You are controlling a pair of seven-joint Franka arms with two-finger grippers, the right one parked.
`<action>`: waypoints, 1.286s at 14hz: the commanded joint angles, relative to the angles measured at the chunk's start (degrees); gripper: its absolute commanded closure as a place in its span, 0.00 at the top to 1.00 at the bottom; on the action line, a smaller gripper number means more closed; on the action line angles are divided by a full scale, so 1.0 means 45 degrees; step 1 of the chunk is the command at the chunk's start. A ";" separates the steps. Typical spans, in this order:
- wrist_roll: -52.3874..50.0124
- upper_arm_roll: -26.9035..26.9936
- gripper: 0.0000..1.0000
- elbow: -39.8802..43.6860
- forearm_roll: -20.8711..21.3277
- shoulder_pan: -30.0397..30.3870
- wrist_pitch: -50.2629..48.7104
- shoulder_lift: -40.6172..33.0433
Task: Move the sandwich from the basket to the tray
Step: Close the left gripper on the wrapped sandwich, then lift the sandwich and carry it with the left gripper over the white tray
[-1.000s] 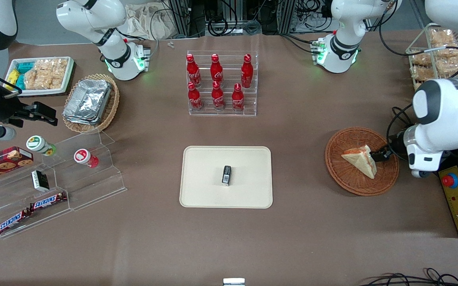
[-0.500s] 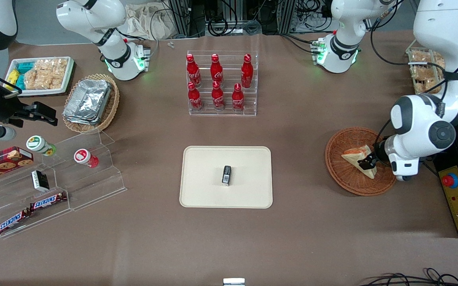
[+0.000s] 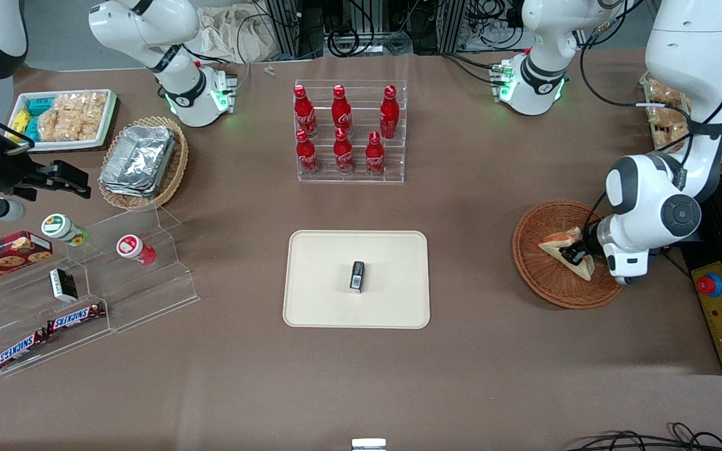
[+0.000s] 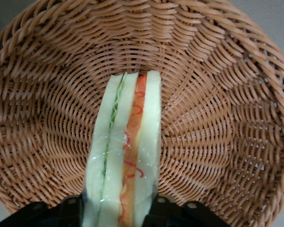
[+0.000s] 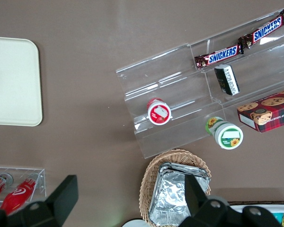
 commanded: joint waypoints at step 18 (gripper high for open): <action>0.2235 -0.4514 0.00 0.8848 0.0421 -0.2787 -0.6424 0.2079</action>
